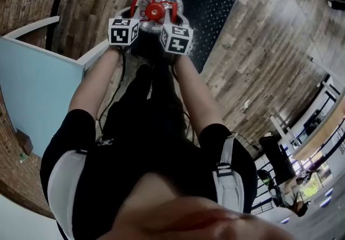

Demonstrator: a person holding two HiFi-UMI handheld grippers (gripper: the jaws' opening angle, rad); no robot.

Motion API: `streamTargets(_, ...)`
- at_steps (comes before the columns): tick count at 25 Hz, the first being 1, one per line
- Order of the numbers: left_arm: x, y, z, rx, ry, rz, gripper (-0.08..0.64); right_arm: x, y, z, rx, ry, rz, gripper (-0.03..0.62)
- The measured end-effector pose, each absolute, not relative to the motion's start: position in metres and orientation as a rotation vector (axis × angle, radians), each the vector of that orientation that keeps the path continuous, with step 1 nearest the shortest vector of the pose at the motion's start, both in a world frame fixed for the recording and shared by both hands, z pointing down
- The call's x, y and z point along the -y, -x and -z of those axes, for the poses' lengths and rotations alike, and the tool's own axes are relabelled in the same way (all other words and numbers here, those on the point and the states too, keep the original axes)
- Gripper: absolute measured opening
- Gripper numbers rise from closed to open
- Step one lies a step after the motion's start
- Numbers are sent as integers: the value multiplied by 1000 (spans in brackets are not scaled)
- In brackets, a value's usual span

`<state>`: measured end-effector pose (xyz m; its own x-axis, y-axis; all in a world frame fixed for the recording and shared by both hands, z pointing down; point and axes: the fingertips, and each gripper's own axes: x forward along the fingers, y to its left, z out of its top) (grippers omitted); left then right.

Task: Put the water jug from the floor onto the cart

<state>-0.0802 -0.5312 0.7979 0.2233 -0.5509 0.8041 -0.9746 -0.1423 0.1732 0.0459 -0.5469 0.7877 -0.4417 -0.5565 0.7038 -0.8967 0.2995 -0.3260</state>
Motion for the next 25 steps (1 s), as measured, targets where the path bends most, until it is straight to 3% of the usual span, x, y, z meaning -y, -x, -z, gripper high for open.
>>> streamTargets(9,565,94,-814,1487,-1754,-727,21,580,-50,-810,2104,-1298,-1011,23)
streamTargets(13,569,104,-804,1522,-1742,-665,82,584,-52,-804,2103,-1308,-1001,85)
streamTargets(15,569,110,-796,1554,-1749,-650,135,586,-57,-796,2092,-1359,-947,164)
streamTargets(18,566,114,-779,1573,-1782,-640,146,587,-65,-777,2085,-1441,-905,202)
streamTargets(21,562,114,-754,1610,-1790,-629,146,580,-74,-749,2102,-1499,-905,162)
streamTargets(24,556,110,-722,1656,-1805,-612,2,566,-83,-715,2141,-1535,-927,22)
streamTargets(25,553,107,-713,1663,-1820,-604,2,561,-85,-705,2158,-1542,-938,15)
